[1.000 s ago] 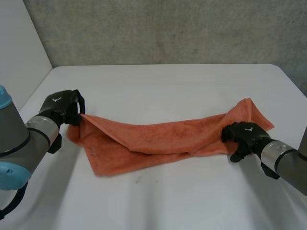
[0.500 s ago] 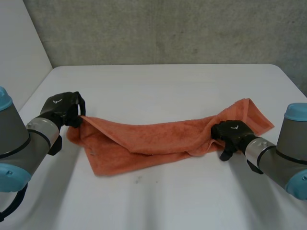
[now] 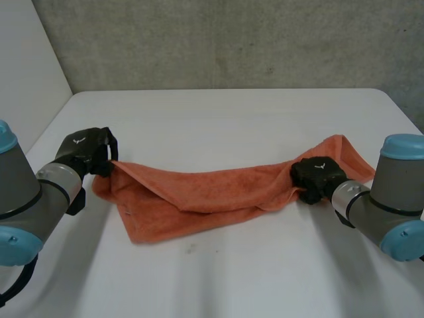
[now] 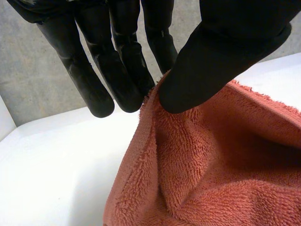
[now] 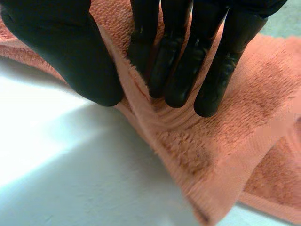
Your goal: Fold the laundry
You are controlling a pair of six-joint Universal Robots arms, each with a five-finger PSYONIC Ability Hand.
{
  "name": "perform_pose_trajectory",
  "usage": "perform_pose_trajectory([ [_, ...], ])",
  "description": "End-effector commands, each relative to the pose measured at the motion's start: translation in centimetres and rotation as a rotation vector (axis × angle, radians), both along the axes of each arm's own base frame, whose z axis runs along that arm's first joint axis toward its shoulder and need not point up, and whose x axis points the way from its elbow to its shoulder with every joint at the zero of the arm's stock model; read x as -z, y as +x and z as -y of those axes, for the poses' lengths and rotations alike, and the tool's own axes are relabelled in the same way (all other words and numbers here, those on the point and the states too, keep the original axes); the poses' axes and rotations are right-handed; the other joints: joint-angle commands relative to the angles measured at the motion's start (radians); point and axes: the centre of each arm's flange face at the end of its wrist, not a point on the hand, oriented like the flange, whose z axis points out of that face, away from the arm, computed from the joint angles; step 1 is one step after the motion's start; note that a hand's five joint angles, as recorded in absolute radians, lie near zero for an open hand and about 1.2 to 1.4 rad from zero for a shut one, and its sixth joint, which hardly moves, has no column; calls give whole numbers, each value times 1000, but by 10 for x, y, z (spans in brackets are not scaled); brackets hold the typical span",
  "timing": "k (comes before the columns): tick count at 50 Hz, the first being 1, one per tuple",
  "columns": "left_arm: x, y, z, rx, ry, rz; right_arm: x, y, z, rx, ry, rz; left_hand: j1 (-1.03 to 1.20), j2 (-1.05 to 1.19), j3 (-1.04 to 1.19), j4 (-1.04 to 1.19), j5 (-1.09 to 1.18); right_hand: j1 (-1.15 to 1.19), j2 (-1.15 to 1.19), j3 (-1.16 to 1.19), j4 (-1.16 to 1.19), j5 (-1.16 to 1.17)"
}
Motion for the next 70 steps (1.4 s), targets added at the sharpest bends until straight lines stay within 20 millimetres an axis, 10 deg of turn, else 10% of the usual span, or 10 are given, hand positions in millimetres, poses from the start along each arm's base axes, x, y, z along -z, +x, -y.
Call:
perform_pose_trajectory([
  [1, -1, 0, 0, 0, 0, 2, -29, -6, 7, 55, -76, 5, 224, 178, 181, 180, 202, 435, 219, 224, 220, 268],
  [12, -19, 3, -12, 3, -17, 5, -121, -29, -14, 87, -150, 8, 224, 178, 181, 180, 202, 435, 219, 224, 220, 268],
  [24, -82, 13, -48, 1, -115, -5, -151, -42, -55, -50, 11, -135, 224, 178, 181, 180, 202, 435, 219, 224, 220, 268],
  [31, -73, 17, -56, 2, -82, 47, -138, -49, -76, -155, 173, -295, 224, 178, 181, 180, 202, 435, 219, 224, 220, 268],
  [44, -24, 6, 5, 39, -42, 226, -115, -44, 5, -40, 50, -281, 224, 178, 181, 180, 202, 435, 219, 224, 220, 268],
  [48, -64, -1, 38, 17, -211, 196, -159, -32, 33, 26, -174, -216, 224, 178, 181, 180, 202, 435, 219, 224, 220, 268],
  [50, -96, -4, 51, 2, -330, 170, -219, -13, 46, 55, -457, -84, 224, 178, 181, 180, 202, 435, 219, 224, 220, 268],
  [55, -202, -3, 65, -114, -789, 47, -288, -10, 42, 88, -751, 105, 224, 178, 181, 180, 202, 435, 219, 224, 220, 268],
  [59, -222, -1, 60, -154, -906, 5, -294, -12, 33, 82, -772, 151, 224, 178, 181, 180, 202, 435, 219, 224, 220, 268],
  [70, -104, 2, 47, -110, -538, 103, -197, -5, 20, 7, -473, 75, 224, 178, 181, 180, 202, 435, 219, 224, 220, 268],
])
